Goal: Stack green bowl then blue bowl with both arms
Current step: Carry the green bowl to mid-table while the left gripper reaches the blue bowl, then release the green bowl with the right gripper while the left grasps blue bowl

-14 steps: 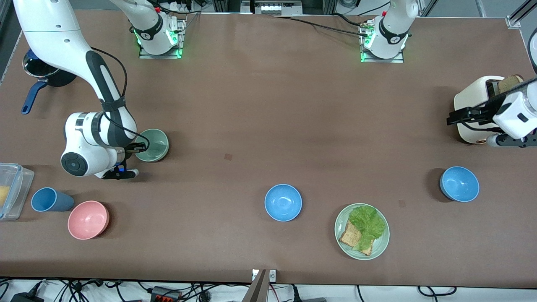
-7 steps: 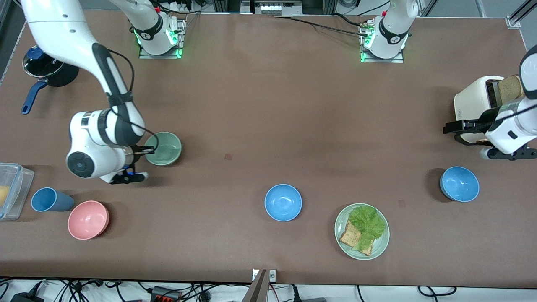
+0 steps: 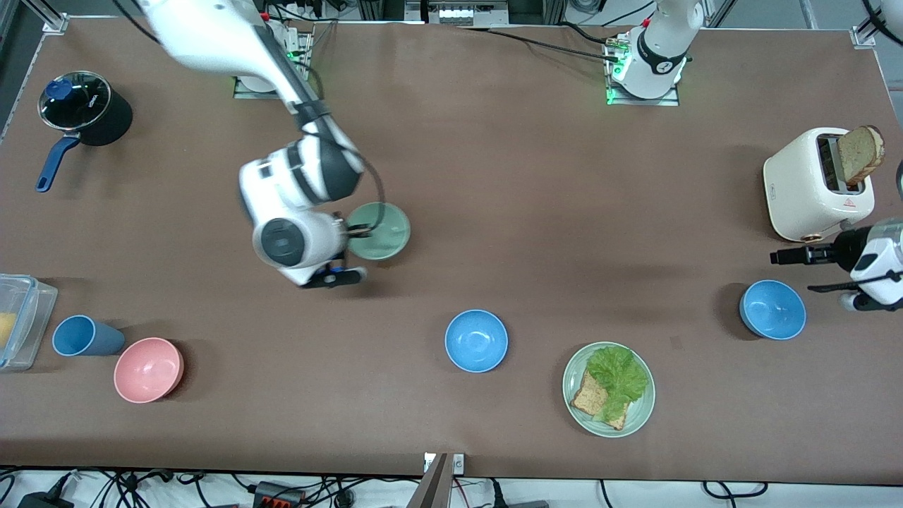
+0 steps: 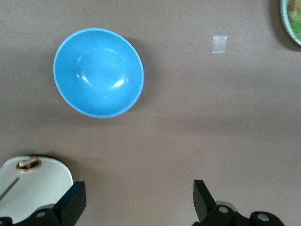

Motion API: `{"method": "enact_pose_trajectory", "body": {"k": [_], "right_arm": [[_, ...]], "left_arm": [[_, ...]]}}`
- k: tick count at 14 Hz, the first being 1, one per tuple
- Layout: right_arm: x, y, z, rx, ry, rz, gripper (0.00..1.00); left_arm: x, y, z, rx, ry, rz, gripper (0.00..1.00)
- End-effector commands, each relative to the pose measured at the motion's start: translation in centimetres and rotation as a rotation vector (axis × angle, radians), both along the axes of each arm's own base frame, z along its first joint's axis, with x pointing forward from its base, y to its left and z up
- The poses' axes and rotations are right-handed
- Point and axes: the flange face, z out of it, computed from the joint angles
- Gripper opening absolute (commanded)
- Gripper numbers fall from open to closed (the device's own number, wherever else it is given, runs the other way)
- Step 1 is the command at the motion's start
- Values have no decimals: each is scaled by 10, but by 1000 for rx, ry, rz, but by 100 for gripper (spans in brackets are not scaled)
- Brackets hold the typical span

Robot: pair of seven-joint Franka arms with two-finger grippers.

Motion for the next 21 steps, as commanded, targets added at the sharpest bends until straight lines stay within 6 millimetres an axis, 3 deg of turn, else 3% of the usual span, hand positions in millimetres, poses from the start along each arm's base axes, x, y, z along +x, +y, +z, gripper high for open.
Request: {"method": "enact_pose_trajectory", "body": {"k": [1, 3, 6, 10, 14, 16, 17, 18, 19, 20, 21], "right_arm": [[-10, 41, -18, 30, -6, -90, 0], [-28, 78, -30, 69, -9, -122, 0], [-50, 110, -47, 90, 18, -142, 0], [-61, 130, -64, 81, -8, -173, 0], [-81, 151, -60, 58, 0, -191, 0], [-80, 151, -59, 36, -3, -244, 100], [-79, 153, -53, 43, -7, -250, 100], [-73, 153, -34, 64, -25, -255, 100], [-59, 154, -2, 97, -61, -256, 100], [-51, 153, 16, 105, -75, -254, 100], [-37, 135, 47, 89, -92, -250, 100]], "left_arm": [[15, 31, -25, -7, -33, -50, 100], [20, 35, -40, -8, -65, -96, 100], [18, 62, -69, -21, -81, -113, 100], [27, 68, -102, -14, -137, -167, 100], [26, 91, -136, -2, -186, -183, 100], [24, 101, -142, 4, -195, -171, 100], [24, 101, -145, 4, -192, -171, 100], [22, 105, -150, 2, -188, -165, 100], [24, 106, -151, 12, -205, -167, 98], [25, 106, -154, 21, -226, -165, 93], [25, 106, -157, 22, -228, -165, 83]]}}
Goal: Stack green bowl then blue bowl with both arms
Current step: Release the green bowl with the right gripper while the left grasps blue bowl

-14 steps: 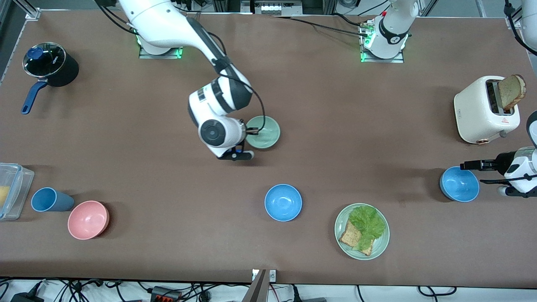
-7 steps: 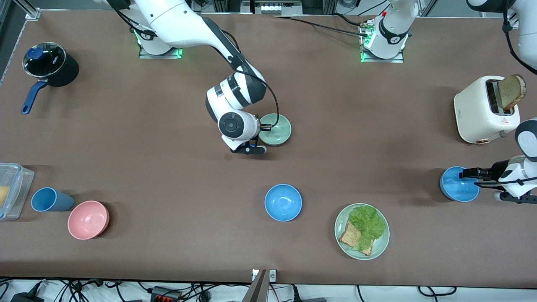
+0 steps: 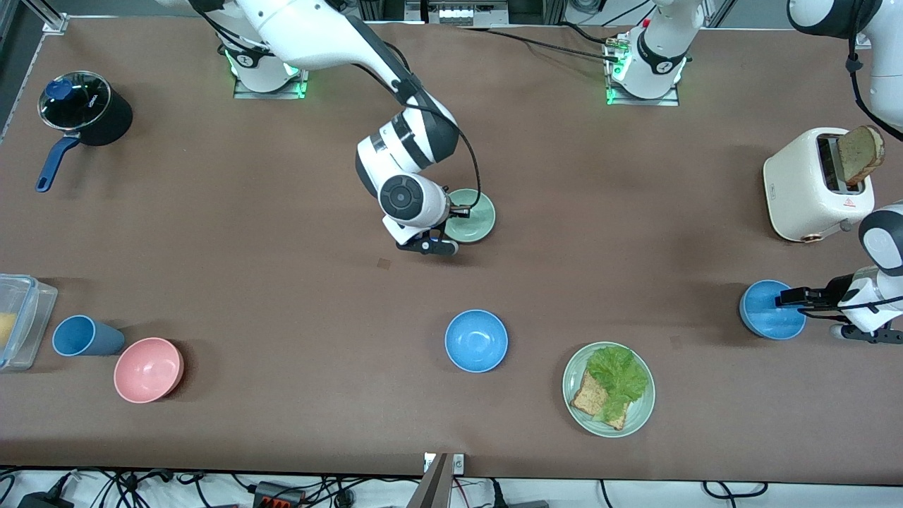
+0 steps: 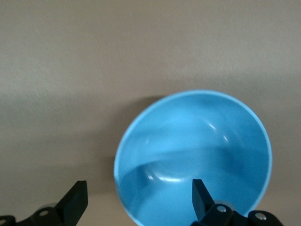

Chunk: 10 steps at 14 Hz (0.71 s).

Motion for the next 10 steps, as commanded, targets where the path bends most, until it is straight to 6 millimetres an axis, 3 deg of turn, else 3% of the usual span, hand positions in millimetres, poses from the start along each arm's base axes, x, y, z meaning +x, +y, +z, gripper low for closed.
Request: {"method": "enact_pose_trajectory", "body": {"k": [1, 4, 6, 7, 10], "right_arm": [[35, -38, 82, -27, -46, -9, 100], [81, -99, 150, -70, -119, 10, 100], [104, -143, 173, -106, -152, -35, 100], [114, -165, 187, -120, -180, -65, 100], [130, -218, 221, -126, -241, -53, 100]], "left_arm": [[6, 3, -6, 15, -19, -30, 71], [5, 5, -6, 11, -22, -68, 28], [5, 5, -4, 8, -27, -115, 8], [7, -1, 0, 2, -30, -163, 1], [5, -18, 15, -50, 30, -267, 1]]}}
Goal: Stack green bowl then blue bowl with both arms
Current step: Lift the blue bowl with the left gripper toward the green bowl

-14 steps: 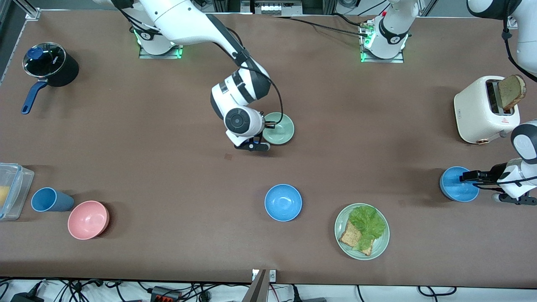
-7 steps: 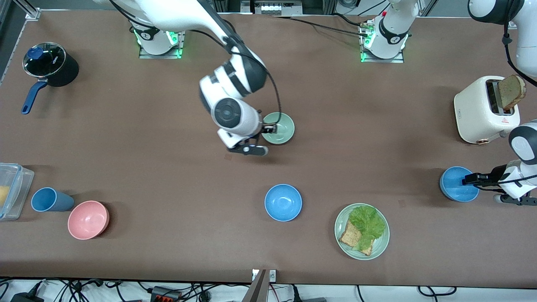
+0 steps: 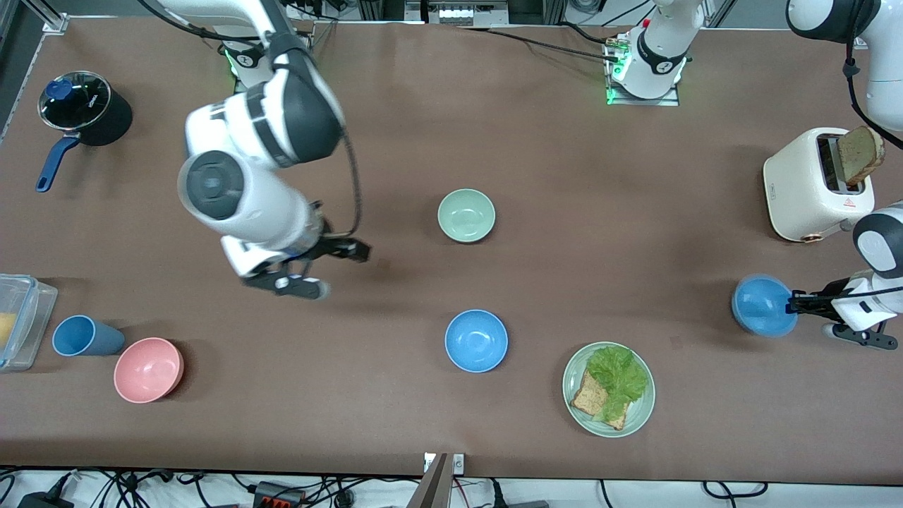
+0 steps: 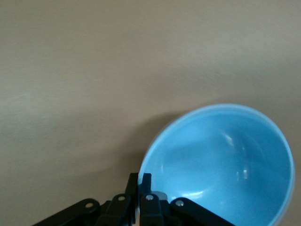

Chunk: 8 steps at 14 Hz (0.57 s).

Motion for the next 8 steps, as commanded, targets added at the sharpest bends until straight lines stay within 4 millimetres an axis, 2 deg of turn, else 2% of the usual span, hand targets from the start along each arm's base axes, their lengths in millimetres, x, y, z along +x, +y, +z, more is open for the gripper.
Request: {"method": "enact_pose_trajectory", "body": {"k": [1, 2, 3, 4, 6, 8], "right_arm": [[6, -35, 28, -26, -31, 6, 100], [7, -46, 37, -26, -34, -10, 100], [8, -52, 41, -23, -40, -17, 100], [9, -63, 50, -14, -49, -25, 100], [15, -90, 59, 13, -59, -63, 100], [19, -127, 77, 90, -61, -91, 100]], "left_arm": [[4, -23, 28, -38, 40, -94, 1], [6, -41, 46, -58, 51, -127, 1], [4, -49, 61, -76, 68, -151, 1], [4, -69, 77, -118, 81, -184, 1], [0, -100, 116, -184, 89, -199, 1], [-2, -141, 138, -213, 97, -230, 1]]}}
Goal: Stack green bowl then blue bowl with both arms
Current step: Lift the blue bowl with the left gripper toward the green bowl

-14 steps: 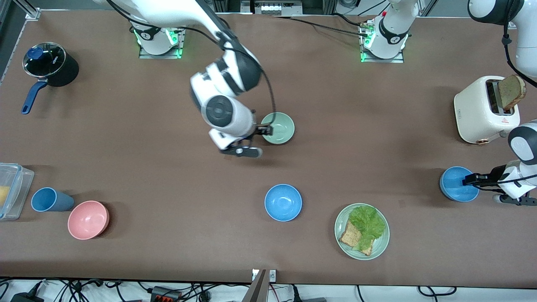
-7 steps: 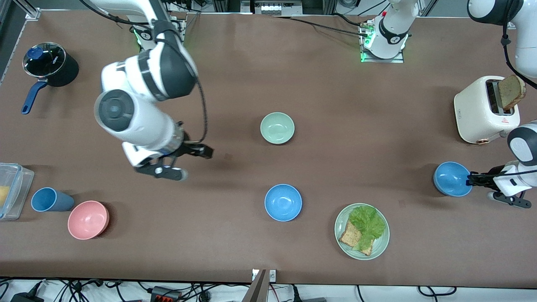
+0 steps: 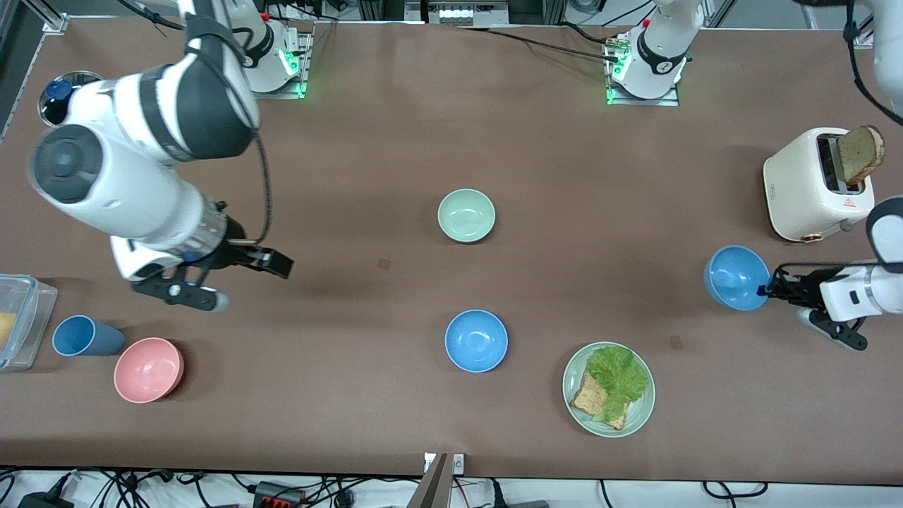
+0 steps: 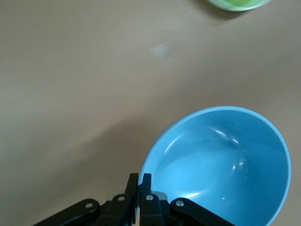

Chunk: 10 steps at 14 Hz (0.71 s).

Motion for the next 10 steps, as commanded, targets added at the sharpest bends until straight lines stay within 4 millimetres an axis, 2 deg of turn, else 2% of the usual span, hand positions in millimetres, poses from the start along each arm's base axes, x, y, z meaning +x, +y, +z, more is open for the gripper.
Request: {"method": "enact_pose_trajectory", "body": {"k": [1, 3, 6, 9, 10], "right_arm": [[2, -49, 24, 89, 1, -8, 100], [-1, -86, 33, -4, -25, 52, 100], [-11, -149, 62, -73, -67, 167, 100], [-24, -208, 82, -81, -74, 170, 100], [-31, -221, 85, -81, -76, 184, 100]], "left_arm": [[-15, -49, 30, -32, 24, -2, 1], [-26, -101, 54, -19, 58, 104, 1], [-44, -183, 74, 25, 125, 264, 0], [-66, -264, 70, 66, 164, 439, 0], [-77, -295, 64, 76, 183, 505, 0]]}}
